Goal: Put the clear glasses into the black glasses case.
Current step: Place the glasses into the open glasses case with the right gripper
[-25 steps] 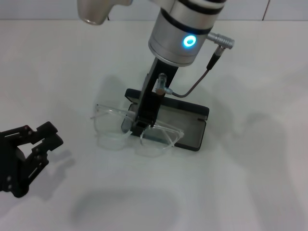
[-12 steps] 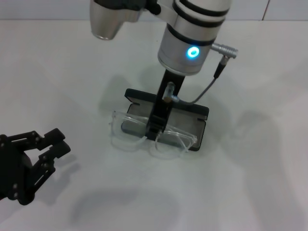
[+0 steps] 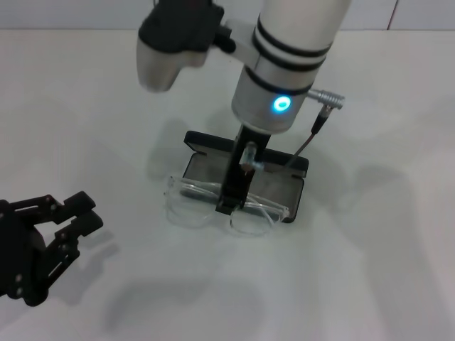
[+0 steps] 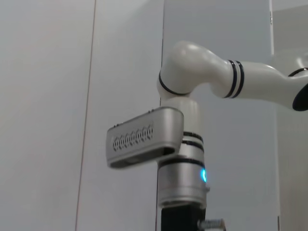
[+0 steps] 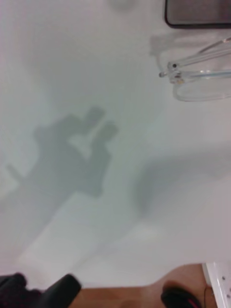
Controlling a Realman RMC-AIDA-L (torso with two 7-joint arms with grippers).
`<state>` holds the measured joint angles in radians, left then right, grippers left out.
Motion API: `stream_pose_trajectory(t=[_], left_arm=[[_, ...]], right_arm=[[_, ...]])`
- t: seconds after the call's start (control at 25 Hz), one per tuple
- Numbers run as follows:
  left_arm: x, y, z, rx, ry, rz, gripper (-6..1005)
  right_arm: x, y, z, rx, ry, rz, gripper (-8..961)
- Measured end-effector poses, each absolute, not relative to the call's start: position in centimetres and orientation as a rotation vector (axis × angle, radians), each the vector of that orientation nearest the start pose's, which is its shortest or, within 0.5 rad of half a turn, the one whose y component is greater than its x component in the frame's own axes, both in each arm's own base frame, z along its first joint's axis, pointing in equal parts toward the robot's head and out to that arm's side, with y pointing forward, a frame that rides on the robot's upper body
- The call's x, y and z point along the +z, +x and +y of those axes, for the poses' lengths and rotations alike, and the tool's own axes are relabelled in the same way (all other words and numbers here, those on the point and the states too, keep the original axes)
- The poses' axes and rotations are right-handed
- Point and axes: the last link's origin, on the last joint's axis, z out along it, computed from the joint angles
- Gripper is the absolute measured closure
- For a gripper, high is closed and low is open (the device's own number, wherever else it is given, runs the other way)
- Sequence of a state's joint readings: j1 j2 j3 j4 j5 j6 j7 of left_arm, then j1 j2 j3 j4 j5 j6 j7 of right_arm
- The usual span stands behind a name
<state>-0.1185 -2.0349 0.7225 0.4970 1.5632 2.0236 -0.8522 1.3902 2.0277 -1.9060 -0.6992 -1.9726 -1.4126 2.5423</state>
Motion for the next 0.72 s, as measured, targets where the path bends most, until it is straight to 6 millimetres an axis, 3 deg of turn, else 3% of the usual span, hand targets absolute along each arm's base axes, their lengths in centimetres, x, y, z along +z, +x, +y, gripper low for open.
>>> stream_pose_trajectory(t=[0.24, 0.72], left_arm=[[4.0, -31.1, 18.0, -1.269, -2.382, -0.289, 801], [3.4, -30.0, 19.4, -1.349, -2.392, -0.326, 800]], right_arm=[[-12.4, 1.1, 35.7, -0.832, -2.981, 0.255, 900], [-12.6, 1.9, 36.5, -0.766, -2.947, 0.326, 899]])
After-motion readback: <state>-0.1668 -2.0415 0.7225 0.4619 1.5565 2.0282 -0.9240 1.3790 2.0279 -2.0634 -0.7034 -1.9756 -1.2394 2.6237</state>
